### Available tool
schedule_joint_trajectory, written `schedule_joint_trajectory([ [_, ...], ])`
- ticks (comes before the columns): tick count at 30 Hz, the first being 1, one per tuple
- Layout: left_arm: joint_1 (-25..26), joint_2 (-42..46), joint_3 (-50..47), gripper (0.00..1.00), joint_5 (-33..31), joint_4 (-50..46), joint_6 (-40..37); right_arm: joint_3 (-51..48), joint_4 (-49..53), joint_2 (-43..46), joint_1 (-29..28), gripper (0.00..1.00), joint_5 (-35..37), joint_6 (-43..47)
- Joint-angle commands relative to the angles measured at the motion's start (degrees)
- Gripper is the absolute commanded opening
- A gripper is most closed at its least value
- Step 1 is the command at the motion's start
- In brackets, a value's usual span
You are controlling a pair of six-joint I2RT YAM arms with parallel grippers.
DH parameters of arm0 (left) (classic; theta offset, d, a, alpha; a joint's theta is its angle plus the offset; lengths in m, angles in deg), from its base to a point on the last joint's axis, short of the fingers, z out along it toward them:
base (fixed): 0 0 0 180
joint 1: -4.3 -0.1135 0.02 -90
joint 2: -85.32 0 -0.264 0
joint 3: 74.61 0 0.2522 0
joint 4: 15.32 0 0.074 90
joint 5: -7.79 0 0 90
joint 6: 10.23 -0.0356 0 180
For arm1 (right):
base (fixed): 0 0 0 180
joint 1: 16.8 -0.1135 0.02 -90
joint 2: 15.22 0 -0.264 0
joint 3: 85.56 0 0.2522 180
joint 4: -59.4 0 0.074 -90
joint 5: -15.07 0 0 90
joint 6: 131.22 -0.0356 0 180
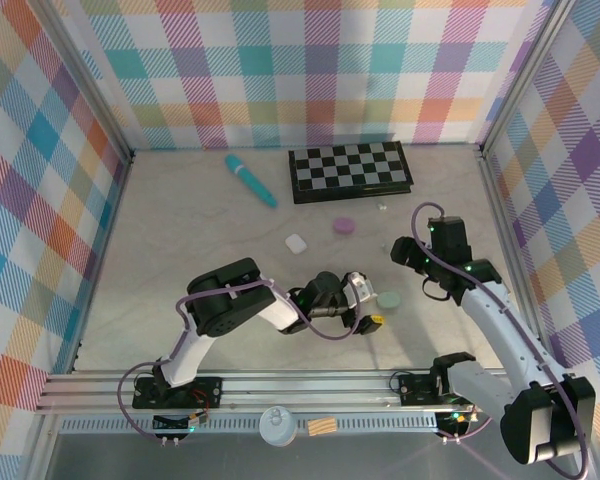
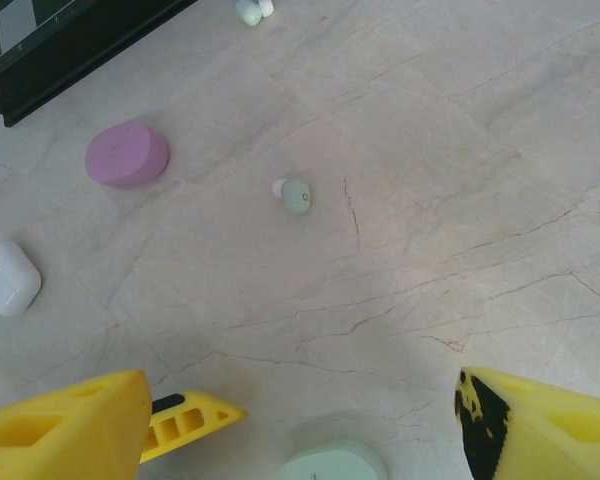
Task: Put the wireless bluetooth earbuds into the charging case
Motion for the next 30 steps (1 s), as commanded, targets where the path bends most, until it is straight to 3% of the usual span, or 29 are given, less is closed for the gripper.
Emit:
schedule_joint_trajectory([
  [1, 0.4, -2.4, 1.9, 0.93, 2.2, 2.7, 0.8, -1.1, 1.1, 0.9, 0.6, 0.79, -1.0, 0.5],
  [11, 0.3, -6.9, 5.3, 0.6, 3.5, 3.8, 0.9, -2.2, 0.2, -0.1, 0.9, 0.79, -2.3, 0.4],
  [21, 0.3, -7.6, 6.1, 0.37, 3.9, 4.0, 0.9, -2.7, 0.4, 0.7, 1.0, 0.79, -2.3, 0.2],
  [26, 0.3, -4.2, 3.5, 0.34, 2.5, 5.1, 0.5, -2.0, 1.2, 2.3, 1.4, 0.79, -4.3, 0.0],
  [30, -0.5, 0.9, -0.3, 0.34, 1.9, 7.1, 1.5, -1.2, -0.1, 3.3, 2.2, 0.79, -12.0, -0.3],
])
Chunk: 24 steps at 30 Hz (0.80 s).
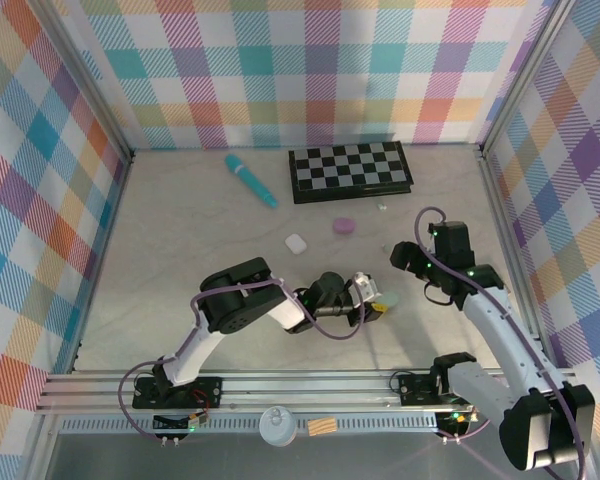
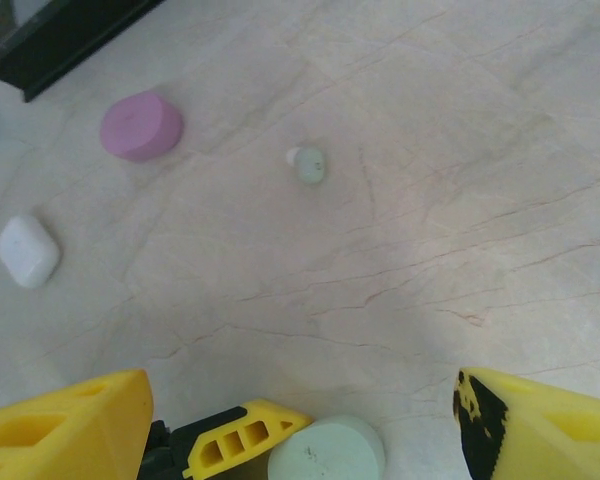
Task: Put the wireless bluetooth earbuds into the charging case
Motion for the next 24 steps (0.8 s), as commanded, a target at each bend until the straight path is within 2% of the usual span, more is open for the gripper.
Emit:
schedule_joint_trajectory([
  [1, -1.0, 6.3, -3.6, 0.33, 0.0, 4.0, 0.8, 1.3, -0.7, 1.1, 1.0, 0.79, -9.2, -1.2],
  [8, -6.0, 20.4, -11.9, 0.33, 1.6, 2.2, 0.7, 1.0, -7.4, 1.4, 2.9, 0.79, -29.3, -10.7],
  [14, -10.3, 31.6, -14.4, 0.34, 5.0, -5.3, -0.2, -4.9, -23.7, 0.0, 3.1, 0.73, -47.3, -25.0],
  [18, -11.8, 35.8, -14.5, 0.34, 7.2, -6.8, 0.0, -7.7, -31.1, -0.3, 3.1, 0.69, -51.5, -30.0],
  [22, -12.0, 37.8, -13.4, 0.34, 10.5, -8.9, 0.3, -12.1, -45.4, -1.3, 3.1, 0.65, -54.8, -39.6],
  [24, -11.9, 38.2, -13.2, 0.34, 11.2, -9.2, 0.5, -12.2, -45.6, -1.6, 2.8, 0.64, -54.6, -40.1],
])
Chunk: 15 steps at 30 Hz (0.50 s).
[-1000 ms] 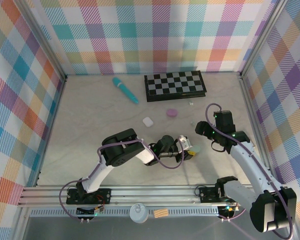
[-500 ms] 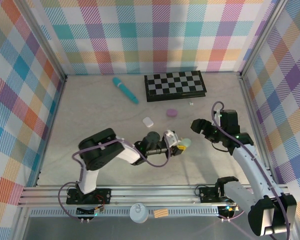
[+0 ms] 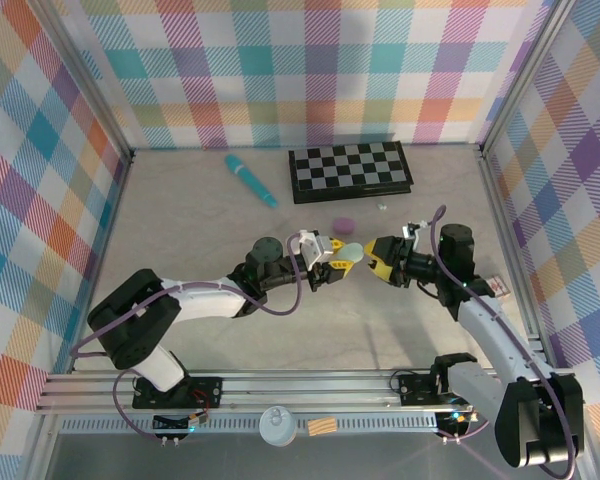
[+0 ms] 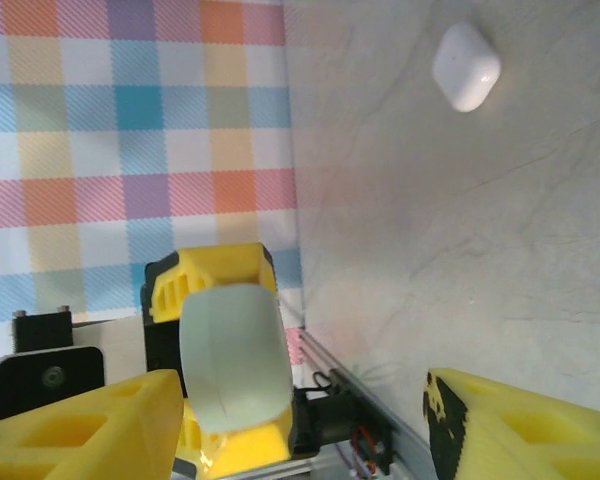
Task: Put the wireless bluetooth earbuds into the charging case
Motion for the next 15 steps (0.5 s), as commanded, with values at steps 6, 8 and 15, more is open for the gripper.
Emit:
schedule_joint_trajectory([
  [6, -0.1, 1.5, 1.2, 0.34, 4.7, -1.9, 0.4, -0.2, -12.0, -2.1, -1.4, 0.55, -4.8, -7.3],
  [8, -0.1, 1.4, 1.5, 0.34, 5.0, -1.9, 0.6, 0.2, -12.1, -2.9, -2.0, 0.51, -5.0, -7.4],
  [15, -0.1, 1.5, 2.0, 0.34, 5.1, -1.9, 1.0, 1.0, -13.1, -5.4, -3.5, 0.38, -5.6, -7.3],
])
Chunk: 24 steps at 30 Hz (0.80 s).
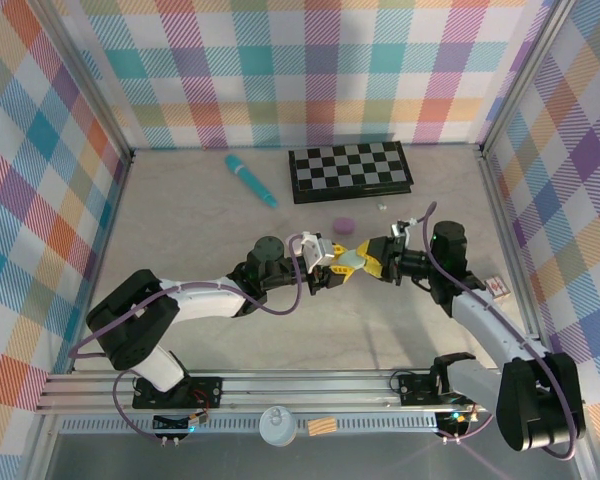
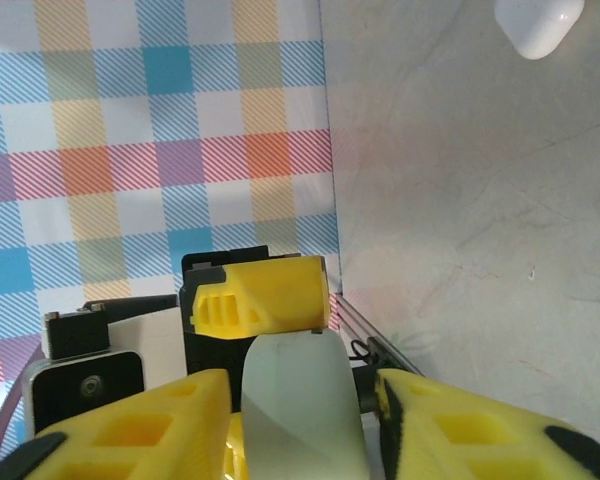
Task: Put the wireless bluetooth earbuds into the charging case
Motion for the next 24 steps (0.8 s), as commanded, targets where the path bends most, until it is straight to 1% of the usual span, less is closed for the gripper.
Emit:
schedule_joint_trajectory([
  [1, -0.2, 1.3, 1.6, 0.34, 1.7, 0.7, 0.7, 1.4, -2.9, -0.2, -0.4, 0.34, -1.6, -0.3],
  [2, -0.2, 1.3, 1.7, 0.34, 1.7, 0.7, 0.7, 1.4, -2.6, 0.1, -0.4, 0.29, -1.2, -0.3],
  [4, -0.2, 1.3, 1.6, 0.38, 1.4, 1.2, 0.8, 1.3, -2.4, 0.4, -0.4, 0.25, -0.7, -0.7],
  [6, -0.2, 1.3, 0.8, 0.55, 0.8, 3.3, 1.2, 1.0, -4.1, 0.6, -0.4, 0.24, -0.5, -2.6],
  [7, -0.2, 1.3, 0.3, 0.59, 0.6, 5.0, 1.5, 0.6, -6.1, 0.7, -0.4, 0.24, -0.3, -4.3],
  [8, -0.1, 1.2, -0.4, 0.61, 0.3, 7.2, 2.1, 0.2, -8.8, 0.6, -0.5, 0.23, -0.3, -6.4],
  [11, -0.3, 0.5, -1.4, 0.61, 0.1, 12.2, 4.1, -0.1, -13.5, 0.5, -0.4, 0.23, -0.4, -9.7],
  [13, -0.4, 0.0, -1.6, 0.6, 0.4, 14.3, 5.0, 0.1, -13.5, 0.9, -0.4, 0.23, -0.6, -9.7],
  [20, -0.4, -1.7, -1.9, 0.56, 1.0, 18.4, 6.5, -0.8, -18.1, 1.0, -0.4, 0.23, -0.4, -13.6],
  [24, -0.4, -2.6, -1.7, 0.56, 0.1, 18.6, 6.6, -1.2, -20.0, 1.4, -0.5, 0.23, 0.1, -15.2],
])
